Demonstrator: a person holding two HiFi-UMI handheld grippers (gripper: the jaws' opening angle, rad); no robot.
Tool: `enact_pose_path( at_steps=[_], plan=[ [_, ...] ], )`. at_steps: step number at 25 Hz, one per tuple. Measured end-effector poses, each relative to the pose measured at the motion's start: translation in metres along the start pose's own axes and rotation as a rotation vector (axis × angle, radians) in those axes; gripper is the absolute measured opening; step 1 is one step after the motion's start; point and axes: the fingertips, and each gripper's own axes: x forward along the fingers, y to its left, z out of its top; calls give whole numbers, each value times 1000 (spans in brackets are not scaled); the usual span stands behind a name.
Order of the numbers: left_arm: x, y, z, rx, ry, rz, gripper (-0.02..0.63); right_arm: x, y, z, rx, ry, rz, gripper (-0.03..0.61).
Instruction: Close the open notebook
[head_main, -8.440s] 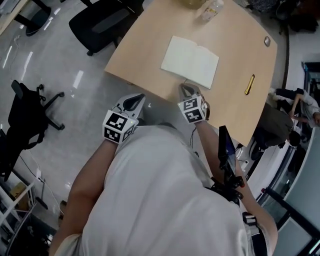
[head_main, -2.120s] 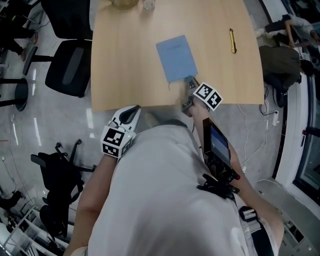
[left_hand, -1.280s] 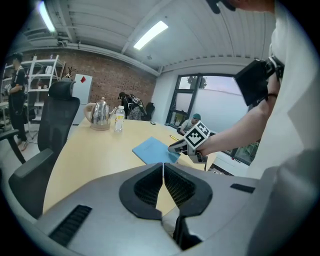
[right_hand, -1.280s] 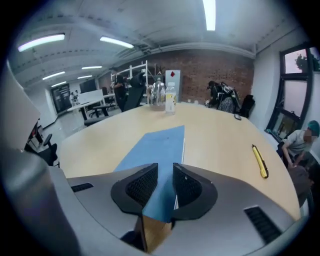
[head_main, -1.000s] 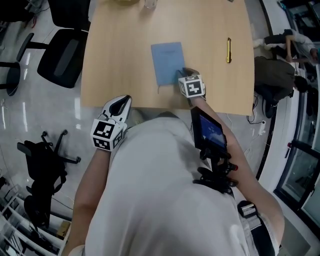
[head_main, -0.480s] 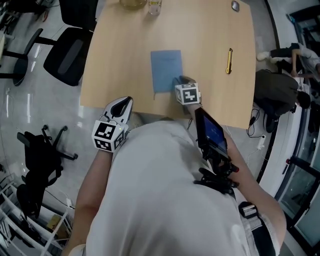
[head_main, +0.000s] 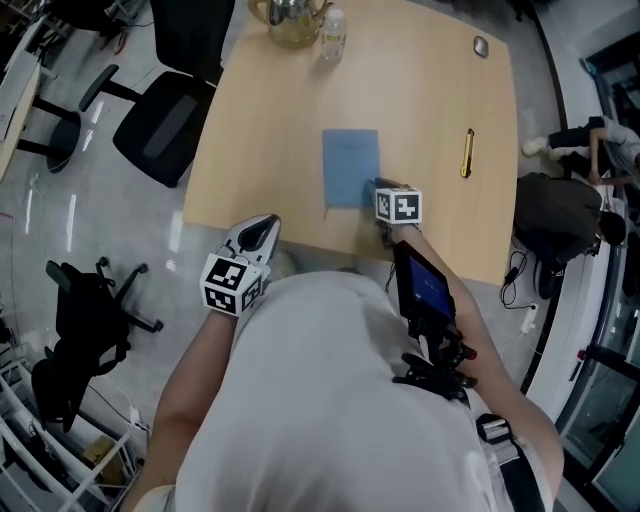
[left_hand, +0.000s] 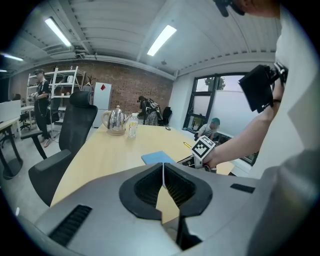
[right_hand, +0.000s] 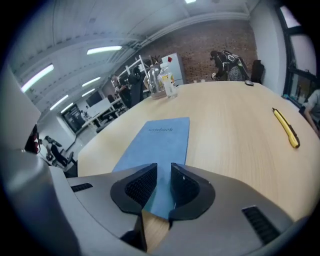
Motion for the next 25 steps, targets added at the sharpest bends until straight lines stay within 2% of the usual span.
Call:
enact_pose_path(
  at_steps=[4,8,15,19,25],
  plan=[
    [-1,-4,0,10,-4,-24,12,-14,-6,8,47,-100,23,86],
    [5,-6,1,16,-8,-45,12,-39,-4,19,39,-192,32,36],
    [25,-11,14,36,-32,-95,13,-96,34,45,3,-360,163,18],
    [34,-14,19,48,-39,-124,12,-125,59,54,-55,-425,202,17],
    [44,-15,24,57,-43,-159,12,-149,78,62,-82,-472,220,17]
  ],
)
